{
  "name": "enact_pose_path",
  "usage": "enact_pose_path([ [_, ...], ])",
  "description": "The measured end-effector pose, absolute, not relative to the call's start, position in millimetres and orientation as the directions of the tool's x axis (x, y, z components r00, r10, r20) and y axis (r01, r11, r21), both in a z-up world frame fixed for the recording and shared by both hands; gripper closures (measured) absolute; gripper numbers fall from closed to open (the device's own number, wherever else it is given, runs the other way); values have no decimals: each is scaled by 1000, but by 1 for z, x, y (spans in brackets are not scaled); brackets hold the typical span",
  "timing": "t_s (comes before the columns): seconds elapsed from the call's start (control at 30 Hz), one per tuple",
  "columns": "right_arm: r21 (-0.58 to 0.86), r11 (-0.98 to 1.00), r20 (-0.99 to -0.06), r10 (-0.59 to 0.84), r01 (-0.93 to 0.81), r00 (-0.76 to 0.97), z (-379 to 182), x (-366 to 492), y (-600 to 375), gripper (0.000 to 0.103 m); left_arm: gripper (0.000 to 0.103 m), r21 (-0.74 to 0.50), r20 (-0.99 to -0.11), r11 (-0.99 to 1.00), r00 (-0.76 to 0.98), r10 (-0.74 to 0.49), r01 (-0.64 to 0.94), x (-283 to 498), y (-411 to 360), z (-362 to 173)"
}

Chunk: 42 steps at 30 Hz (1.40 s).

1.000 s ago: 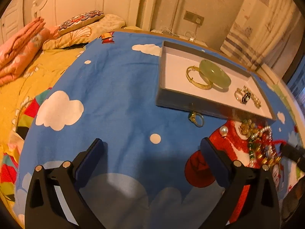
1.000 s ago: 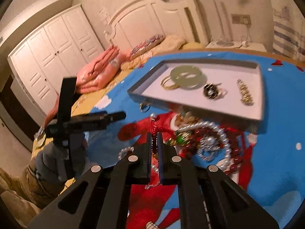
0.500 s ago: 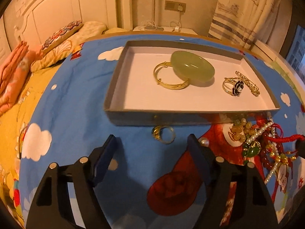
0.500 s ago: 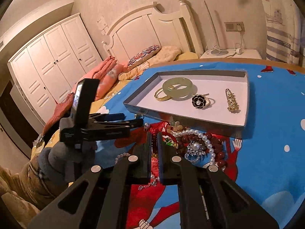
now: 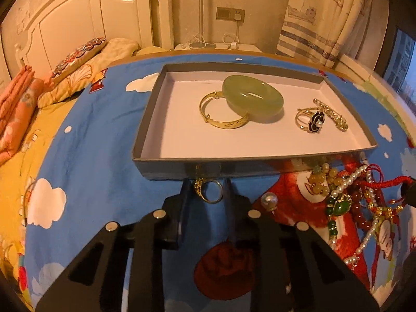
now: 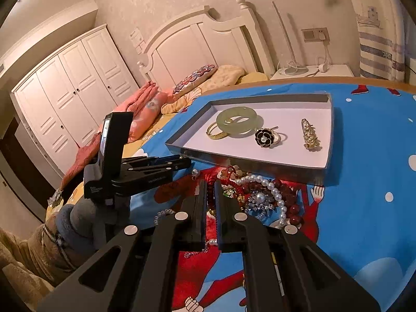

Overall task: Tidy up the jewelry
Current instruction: 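Grasp and lift the gold ring with left tool while right tool lifts the red bracelet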

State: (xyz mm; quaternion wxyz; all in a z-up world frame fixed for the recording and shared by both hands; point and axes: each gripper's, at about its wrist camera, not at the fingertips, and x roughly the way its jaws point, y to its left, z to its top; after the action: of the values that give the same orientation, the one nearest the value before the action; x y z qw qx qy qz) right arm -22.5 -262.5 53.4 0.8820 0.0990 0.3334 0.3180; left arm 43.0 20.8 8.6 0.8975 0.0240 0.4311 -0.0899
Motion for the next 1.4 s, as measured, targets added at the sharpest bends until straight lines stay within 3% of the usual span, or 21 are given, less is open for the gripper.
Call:
enact_pose_path([
  [0.47, 371, 782, -536, 621, -501, 571, 51, -25, -260, 96, 79, -85, -758, 978, 625, -189, 193, 19, 27, 11],
  [1.4, 363, 793, -534, 607, -489, 588, 52, -22, -256, 96, 79, -73, -730, 976, 655, -194, 207, 10, 23, 25],
])
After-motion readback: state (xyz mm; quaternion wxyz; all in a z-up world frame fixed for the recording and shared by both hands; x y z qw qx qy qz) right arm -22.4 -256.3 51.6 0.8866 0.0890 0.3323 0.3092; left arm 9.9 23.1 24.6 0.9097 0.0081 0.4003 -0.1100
